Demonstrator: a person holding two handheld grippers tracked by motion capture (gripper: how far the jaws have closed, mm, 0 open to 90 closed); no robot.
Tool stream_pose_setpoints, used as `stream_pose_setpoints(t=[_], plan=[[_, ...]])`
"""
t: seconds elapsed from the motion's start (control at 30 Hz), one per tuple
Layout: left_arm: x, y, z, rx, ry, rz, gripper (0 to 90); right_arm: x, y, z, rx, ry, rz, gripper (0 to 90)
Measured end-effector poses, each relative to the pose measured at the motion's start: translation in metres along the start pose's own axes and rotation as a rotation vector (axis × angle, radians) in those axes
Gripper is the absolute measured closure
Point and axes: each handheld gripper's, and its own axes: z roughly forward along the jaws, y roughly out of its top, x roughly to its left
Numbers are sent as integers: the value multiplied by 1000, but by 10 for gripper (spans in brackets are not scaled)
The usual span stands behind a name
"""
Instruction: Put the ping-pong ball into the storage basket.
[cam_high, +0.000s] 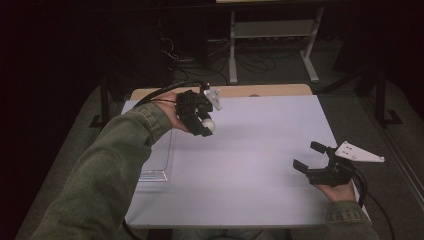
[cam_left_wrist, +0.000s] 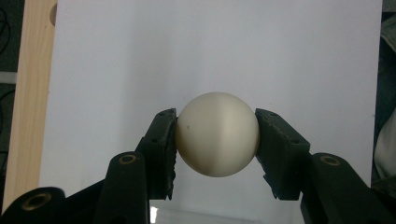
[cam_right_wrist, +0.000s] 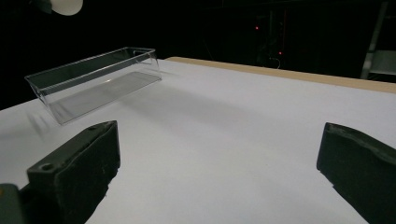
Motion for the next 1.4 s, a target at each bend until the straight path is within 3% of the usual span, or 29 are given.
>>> stream_pose_setpoints(t=[0.43, 0.73, 1.1, 1.4], plan=[[-6, -23, -13, 46, 13, -23, 505, 1, 0, 3, 5, 5, -5, 0], [-9, -42, -25, 45, 27, -40, 506, 3, -1, 1, 2, -6, 5, 0], [-21, -84, -40, 46, 53, -107, 506, 4, 0, -2, -4, -26, 9, 0], [-24, -107, -41, 42, 47, -129, 505, 7, -1, -4, 11, -27, -5, 0]])
